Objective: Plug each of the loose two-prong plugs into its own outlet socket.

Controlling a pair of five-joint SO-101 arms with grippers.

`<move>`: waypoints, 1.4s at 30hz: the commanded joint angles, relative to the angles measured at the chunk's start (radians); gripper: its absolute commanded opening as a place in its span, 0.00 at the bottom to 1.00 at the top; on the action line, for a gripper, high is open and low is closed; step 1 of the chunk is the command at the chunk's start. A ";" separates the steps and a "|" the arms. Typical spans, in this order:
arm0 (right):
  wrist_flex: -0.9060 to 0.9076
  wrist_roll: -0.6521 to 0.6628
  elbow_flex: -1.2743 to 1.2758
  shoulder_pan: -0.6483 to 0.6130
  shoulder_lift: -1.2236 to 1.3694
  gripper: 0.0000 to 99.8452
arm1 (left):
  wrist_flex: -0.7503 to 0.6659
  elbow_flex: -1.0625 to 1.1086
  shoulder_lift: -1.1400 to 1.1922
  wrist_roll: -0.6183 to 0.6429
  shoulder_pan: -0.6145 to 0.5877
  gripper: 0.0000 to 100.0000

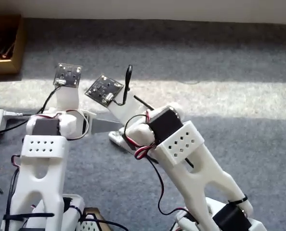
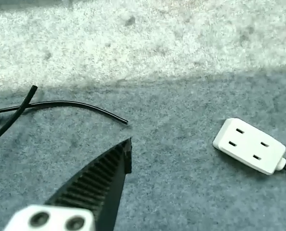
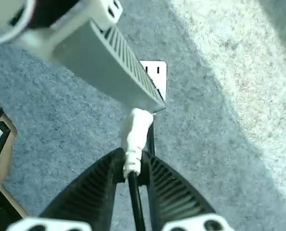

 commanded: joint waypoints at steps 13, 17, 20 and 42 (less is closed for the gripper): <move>-0.022 -0.015 0.028 0.059 -0.002 0.01 | -0.101 0.047 -0.004 0.000 -0.099 0.61; -0.027 -0.011 0.050 0.090 -0.002 0.01 | -0.146 0.044 -0.004 -0.005 -0.217 0.61; -0.027 -0.012 0.044 0.088 -0.004 0.01 | -0.144 0.048 -0.004 -0.006 -0.225 0.61; -0.070 0.147 0.542 0.087 -0.008 0.01 | -0.144 0.050 -0.004 -0.008 -0.277 0.61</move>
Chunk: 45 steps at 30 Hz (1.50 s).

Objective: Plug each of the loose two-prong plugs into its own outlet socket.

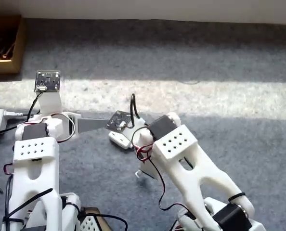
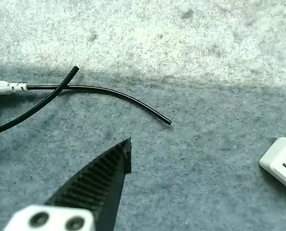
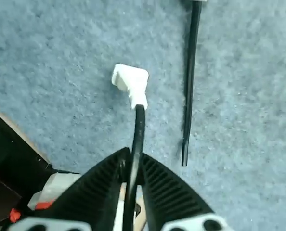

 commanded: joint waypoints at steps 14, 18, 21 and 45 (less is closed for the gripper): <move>-0.377 0.158 0.433 0.002 -0.018 0.05 | -0.014 0.016 -0.005 -0.104 -0.162 0.61; -0.476 0.161 0.493 -0.015 -0.018 0.08 | -0.014 0.030 -0.004 -0.104 -0.162 0.61; -0.519 0.178 0.503 -0.056 -0.018 0.10 | -0.014 0.068 -0.004 -0.104 -0.162 0.61; -0.406 0.193 0.295 -0.070 -0.018 0.11 | -0.362 0.469 -0.010 -0.100 -0.320 0.61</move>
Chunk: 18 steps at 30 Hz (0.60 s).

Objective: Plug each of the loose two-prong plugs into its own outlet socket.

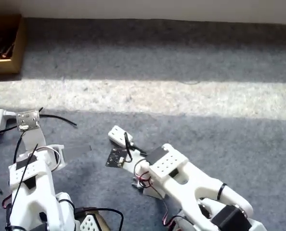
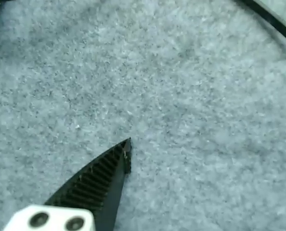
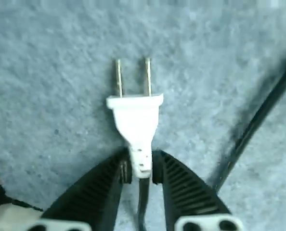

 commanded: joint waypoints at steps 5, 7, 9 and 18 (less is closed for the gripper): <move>0.065 0.055 -0.157 0.071 -0.012 0.24 | -0.011 0.002 -0.008 0.002 -0.004 0.61; 0.070 0.086 -0.154 0.071 -0.010 0.25 | -0.011 0.002 -0.008 0.002 -0.004 0.61; 0.104 0.095 -0.154 0.074 -0.010 0.24 | -0.011 0.002 -0.008 0.002 -0.004 0.61; 0.031 0.143 -0.096 0.096 -0.007 0.22 | -0.011 0.002 -0.008 0.002 -0.004 0.61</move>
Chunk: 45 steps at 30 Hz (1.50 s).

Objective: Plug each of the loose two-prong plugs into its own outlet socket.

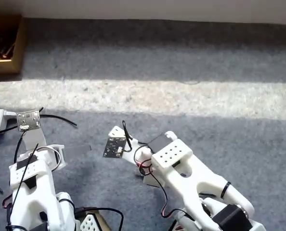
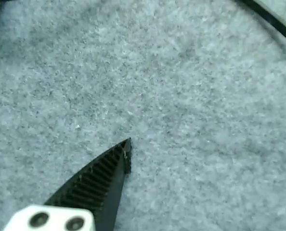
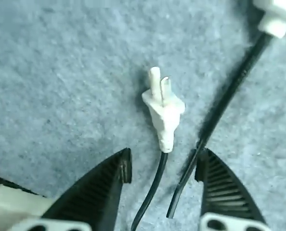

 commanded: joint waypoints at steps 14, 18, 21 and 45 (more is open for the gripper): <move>-0.275 0.008 0.162 0.047 -0.005 0.22 | -0.009 0.002 -0.008 0.002 0.002 0.61; -0.275 -0.057 0.156 0.019 -0.012 0.22 | -0.005 0.002 -0.008 -0.002 0.018 0.61; -0.266 -0.068 0.156 -0.028 -0.015 0.22 | -0.005 0.002 -0.008 -0.003 0.018 0.61; -0.099 -0.071 0.124 -0.047 -0.019 0.22 | -0.005 0.002 -0.008 -0.003 0.019 0.61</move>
